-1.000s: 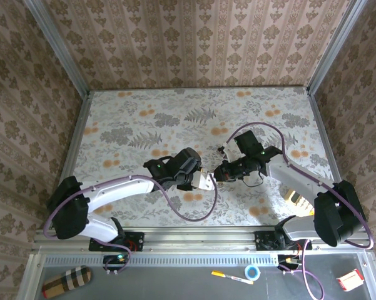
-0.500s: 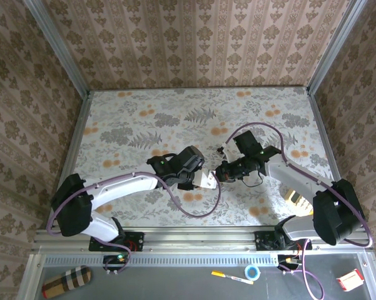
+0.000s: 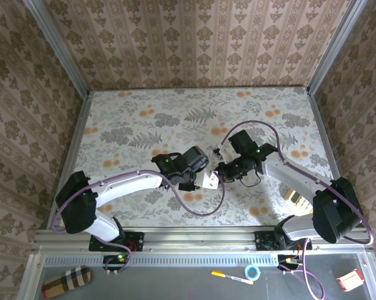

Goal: Unlock with the key

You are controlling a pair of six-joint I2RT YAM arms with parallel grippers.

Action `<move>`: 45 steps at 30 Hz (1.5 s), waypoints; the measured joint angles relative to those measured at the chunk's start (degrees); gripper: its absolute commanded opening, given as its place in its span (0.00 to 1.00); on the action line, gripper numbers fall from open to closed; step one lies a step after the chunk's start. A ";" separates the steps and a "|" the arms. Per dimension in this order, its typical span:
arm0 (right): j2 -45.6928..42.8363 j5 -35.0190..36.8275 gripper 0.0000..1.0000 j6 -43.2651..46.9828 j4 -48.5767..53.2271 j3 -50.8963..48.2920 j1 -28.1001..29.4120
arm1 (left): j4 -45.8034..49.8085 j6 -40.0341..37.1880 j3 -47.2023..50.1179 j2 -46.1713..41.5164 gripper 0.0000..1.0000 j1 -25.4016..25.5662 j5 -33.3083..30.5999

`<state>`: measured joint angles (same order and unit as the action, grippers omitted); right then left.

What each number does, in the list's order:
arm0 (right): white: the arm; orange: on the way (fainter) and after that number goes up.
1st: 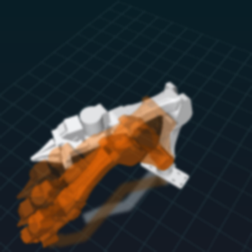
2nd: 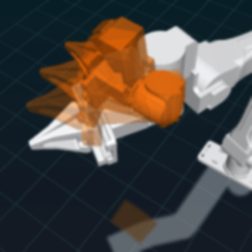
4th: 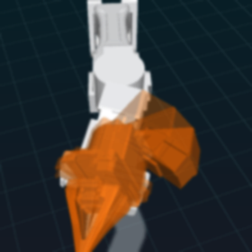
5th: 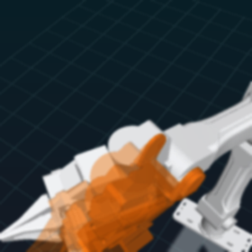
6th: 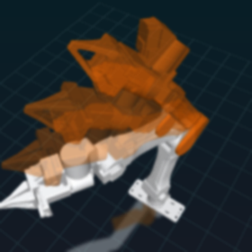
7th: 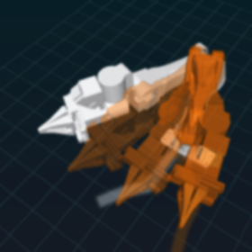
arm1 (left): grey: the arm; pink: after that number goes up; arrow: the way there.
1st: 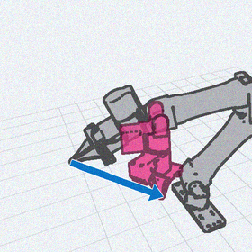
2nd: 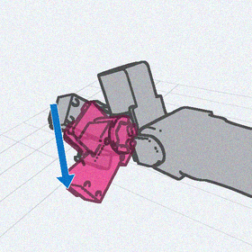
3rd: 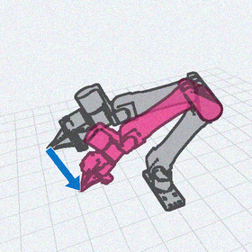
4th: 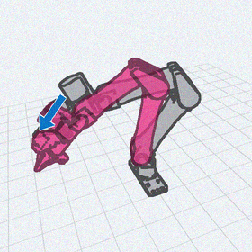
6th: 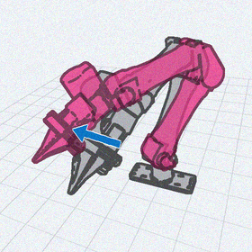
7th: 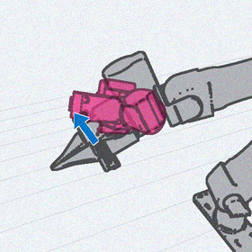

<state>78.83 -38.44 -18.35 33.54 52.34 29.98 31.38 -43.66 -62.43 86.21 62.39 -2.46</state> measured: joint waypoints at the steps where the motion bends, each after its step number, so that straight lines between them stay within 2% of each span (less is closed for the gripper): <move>1: 0.00 0.13 0.00 0.02 0.04 0.02 0.07 | 0.00 0.22 0.00 0.00 0.09 0.02 -0.02; 6: 0.00 0.26 0.00 0.26 0.15 0.02 0.09 | 0.02 1.66 0.00 0.00 0.08 0.22 -0.17; 12: 0.00 -0.09 0.00 -0.07 -0.09 0.02 -0.09 | -0.04 2.19 0.00 0.00 0.02 0.22 -0.44; 17: 0.00 -2.75 0.00 -6.45 -3.91 -2.12 -0.96 | -5.42 2.10 4.09 -1.60 0.00 2.01 -5.33; 21: 0.00 -3.72 0.00 -8.68 -4.76 -2.54 -1.25 | -8.68 2.01 6.45 -2.95 0.00 2.47 -6.93; 31: 0.00 -4.48 0.00 -7.32 -4.83 -2.54 -1.29 | -9.81 2.34 7.54 -4.33 0.00 2.54 -6.75; 38: 0.00 -5.55 0.00 -2.84 -3.34 -2.40 -1.22 | -6.47 2.99 6.05 -4.48 0.00 2.60 -4.85; 45: 0.00 -5.51 0.00 -0.17 0.31 -1.79 -1.18 | -3.65 1.57 3.93 -2.19 0.00 5.11 -6.80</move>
<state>78.83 -43.94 -18.52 33.85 50.54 28.80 27.73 -42.09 -58.50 84.03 67.51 -9.26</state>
